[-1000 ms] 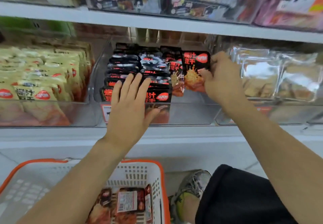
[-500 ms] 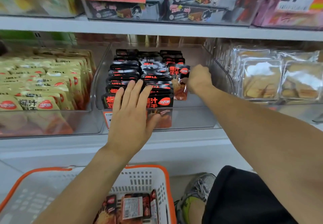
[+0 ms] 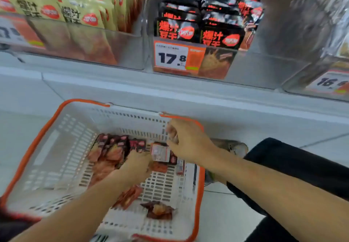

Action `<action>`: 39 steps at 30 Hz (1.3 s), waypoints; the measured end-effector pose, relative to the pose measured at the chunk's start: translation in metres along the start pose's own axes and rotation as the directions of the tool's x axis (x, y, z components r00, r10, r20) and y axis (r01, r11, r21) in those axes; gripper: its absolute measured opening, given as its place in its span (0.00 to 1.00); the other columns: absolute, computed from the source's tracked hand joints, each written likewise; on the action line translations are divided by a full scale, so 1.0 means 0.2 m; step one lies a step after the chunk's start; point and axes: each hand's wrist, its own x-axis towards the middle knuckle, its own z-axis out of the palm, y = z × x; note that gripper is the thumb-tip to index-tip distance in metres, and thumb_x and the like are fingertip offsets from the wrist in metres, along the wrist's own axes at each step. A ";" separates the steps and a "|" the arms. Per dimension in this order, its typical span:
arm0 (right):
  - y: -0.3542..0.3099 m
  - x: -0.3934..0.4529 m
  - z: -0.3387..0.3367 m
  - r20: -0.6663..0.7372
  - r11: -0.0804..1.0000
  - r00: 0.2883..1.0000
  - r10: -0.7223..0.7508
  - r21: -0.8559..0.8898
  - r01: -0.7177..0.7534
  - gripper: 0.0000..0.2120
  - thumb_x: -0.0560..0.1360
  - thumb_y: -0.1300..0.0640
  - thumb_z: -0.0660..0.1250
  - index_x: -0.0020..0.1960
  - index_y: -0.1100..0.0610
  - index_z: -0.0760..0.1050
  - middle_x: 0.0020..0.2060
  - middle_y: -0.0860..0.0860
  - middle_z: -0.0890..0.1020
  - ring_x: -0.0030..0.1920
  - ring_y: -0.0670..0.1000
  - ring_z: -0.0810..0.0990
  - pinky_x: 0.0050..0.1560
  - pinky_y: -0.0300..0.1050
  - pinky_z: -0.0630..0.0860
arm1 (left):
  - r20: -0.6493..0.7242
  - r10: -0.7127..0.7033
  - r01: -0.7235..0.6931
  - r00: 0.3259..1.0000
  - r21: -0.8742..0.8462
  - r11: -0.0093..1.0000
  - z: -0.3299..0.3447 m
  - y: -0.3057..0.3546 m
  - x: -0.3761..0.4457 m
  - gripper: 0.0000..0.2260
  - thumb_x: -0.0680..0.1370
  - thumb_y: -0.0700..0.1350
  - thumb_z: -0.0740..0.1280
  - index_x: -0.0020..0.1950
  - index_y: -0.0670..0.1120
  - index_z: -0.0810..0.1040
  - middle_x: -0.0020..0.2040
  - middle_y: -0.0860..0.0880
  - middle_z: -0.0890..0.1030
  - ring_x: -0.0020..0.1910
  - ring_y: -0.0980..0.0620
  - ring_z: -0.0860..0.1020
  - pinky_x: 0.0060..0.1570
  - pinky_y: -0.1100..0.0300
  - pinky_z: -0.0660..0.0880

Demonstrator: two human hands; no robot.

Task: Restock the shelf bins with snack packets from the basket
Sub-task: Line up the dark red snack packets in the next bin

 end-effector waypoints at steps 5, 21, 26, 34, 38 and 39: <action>0.21 0.10 0.69 0.572 0.944 0.756 0.318 -0.120 -0.307 0.16 0.80 0.53 0.67 0.37 0.57 0.67 0.29 0.55 0.69 0.27 0.52 0.66 0.32 0.48 0.67 | 0.275 -0.155 0.128 0.949 0.115 0.985 0.34 -0.15 -0.16 0.23 0.81 0.58 0.62 0.70 0.47 0.69 0.74 0.43 0.63 0.76 0.39 0.55 0.72 0.41 0.59; 0.18 0.09 0.93 0.647 0.840 0.544 0.533 -0.333 -0.428 0.36 0.71 0.40 0.75 0.67 0.63 0.69 0.59 0.57 0.76 0.60 0.57 0.78 0.60 0.49 0.77 | 0.126 -0.346 0.367 0.930 -0.229 0.902 0.38 -0.08 -0.11 0.14 0.81 0.53 0.62 0.46 0.42 0.71 0.48 0.39 0.78 0.45 0.44 0.77 0.42 0.53 0.75; 0.21 0.20 0.58 0.509 0.788 0.667 0.544 -0.037 -0.614 0.18 0.76 0.58 0.73 0.63 0.61 0.75 0.55 0.60 0.80 0.48 0.58 0.83 0.48 0.52 0.84 | 0.098 -0.431 0.337 0.897 -0.782 0.524 0.05 0.02 -0.02 0.20 0.79 0.56 0.68 0.36 0.42 0.72 0.29 0.45 0.76 0.28 0.44 0.79 0.32 0.52 0.78; 0.10 0.05 -0.44 0.134 0.938 0.969 0.208 0.253 -0.236 0.05 0.75 0.60 0.74 0.50 0.54 0.81 0.46 0.51 0.85 0.47 0.51 0.84 0.54 0.54 0.81 | -0.562 -0.312 -0.276 0.766 -0.726 0.630 -0.61 0.33 -0.12 0.05 0.79 0.47 0.70 0.52 0.50 0.77 0.45 0.53 0.81 0.42 0.61 0.79 0.41 0.72 0.72; 0.00 -0.13 -0.86 -0.342 0.921 0.935 0.091 0.387 0.051 0.11 0.75 0.60 0.73 0.39 0.45 0.80 0.37 0.45 0.83 0.43 0.48 0.82 0.50 0.48 0.80 | -0.890 -0.155 -0.466 0.428 -0.365 0.806 -0.85 0.52 -0.20 0.10 0.81 0.48 0.66 0.61 0.50 0.74 0.58 0.54 0.73 0.59 0.59 0.70 0.58 0.69 0.64; 0.00 -0.17 -0.93 -0.499 0.910 0.862 0.087 0.392 0.135 0.09 0.76 0.60 0.73 0.42 0.47 0.81 0.38 0.46 0.84 0.43 0.48 0.83 0.49 0.47 0.81 | -0.946 -0.087 -0.491 0.314 -0.240 0.838 -0.91 0.55 -0.21 0.11 0.80 0.45 0.67 0.63 0.47 0.74 0.60 0.51 0.72 0.62 0.56 0.68 0.62 0.65 0.64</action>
